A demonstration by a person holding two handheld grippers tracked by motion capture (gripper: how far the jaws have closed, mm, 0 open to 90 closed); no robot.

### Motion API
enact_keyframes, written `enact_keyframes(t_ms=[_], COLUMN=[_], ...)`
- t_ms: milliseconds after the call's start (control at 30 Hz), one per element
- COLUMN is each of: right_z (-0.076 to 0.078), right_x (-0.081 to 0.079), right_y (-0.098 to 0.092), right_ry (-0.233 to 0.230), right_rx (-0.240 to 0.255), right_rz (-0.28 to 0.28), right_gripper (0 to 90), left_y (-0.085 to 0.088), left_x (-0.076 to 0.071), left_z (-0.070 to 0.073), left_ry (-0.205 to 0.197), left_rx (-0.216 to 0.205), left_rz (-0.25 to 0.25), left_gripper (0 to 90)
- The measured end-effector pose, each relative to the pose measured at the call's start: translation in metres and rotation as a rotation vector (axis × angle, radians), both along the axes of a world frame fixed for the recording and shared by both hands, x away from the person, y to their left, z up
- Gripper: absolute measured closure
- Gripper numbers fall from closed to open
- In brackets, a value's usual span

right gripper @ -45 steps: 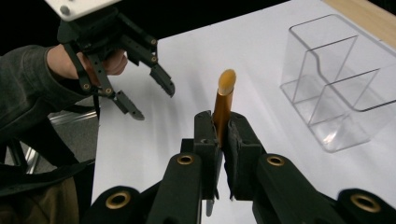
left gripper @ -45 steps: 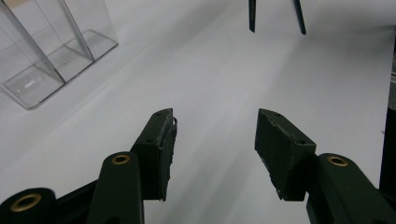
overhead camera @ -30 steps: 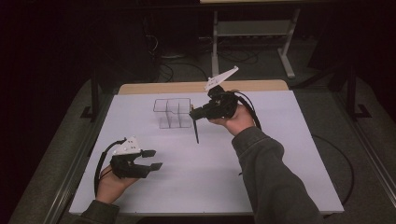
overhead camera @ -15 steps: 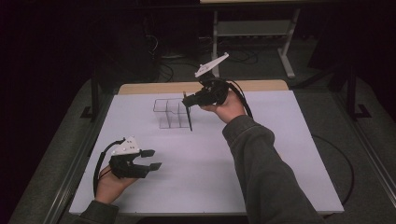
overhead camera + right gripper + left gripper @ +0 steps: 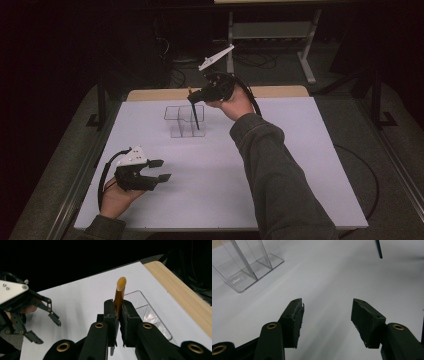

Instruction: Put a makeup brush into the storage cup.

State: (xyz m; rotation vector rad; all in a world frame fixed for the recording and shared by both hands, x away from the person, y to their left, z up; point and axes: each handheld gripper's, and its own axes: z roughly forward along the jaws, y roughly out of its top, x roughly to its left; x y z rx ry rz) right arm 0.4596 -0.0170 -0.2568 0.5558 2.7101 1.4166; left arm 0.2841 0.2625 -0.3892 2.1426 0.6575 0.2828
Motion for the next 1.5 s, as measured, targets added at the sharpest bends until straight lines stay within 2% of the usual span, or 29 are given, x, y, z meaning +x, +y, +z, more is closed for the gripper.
enact_keyframes(t_ms=[333, 633, 833, 1000, 1200, 1500], right_z=[0.008, 0.014, 0.017, 0.015, 0.008, -0.002], right_x=[0.017, 0.03, 0.037, 0.044, 0.049, 0.052], right_y=[0.016, 0.028, 0.036, 0.041, 0.045, 0.052], right_ry=[-0.007, -0.03, -0.031, -0.037, -0.011, -0.009], right_rx=[-0.007, -0.046, -0.035, -0.04, -0.033, -0.032], right_rz=[-0.014, -0.039, -0.055, -0.073, -0.11, -0.11], right_gripper=[82.9, 82.9, 82.9, 82.9, 82.9, 82.9], left_y=[0.002, 0.004, 0.004, 0.006, 0.007, 0.007], left_x=[0.0, 0.0, -0.001, -0.001, -0.002, -0.003], left_z=[0.0, 0.0, 0.0, 0.002, 0.001, 0.002], left_ry=[0.005, 0.001, -0.002, -0.009, -0.005, -0.007], left_rx=[-0.005, -0.005, -0.004, -0.01, -0.01, -0.006], left_rz=[0.006, 0.008, 0.013, 0.018, 0.02, 0.021], left_gripper=[41.8, 41.8, 41.7, 41.7, 41.5, 40.9])
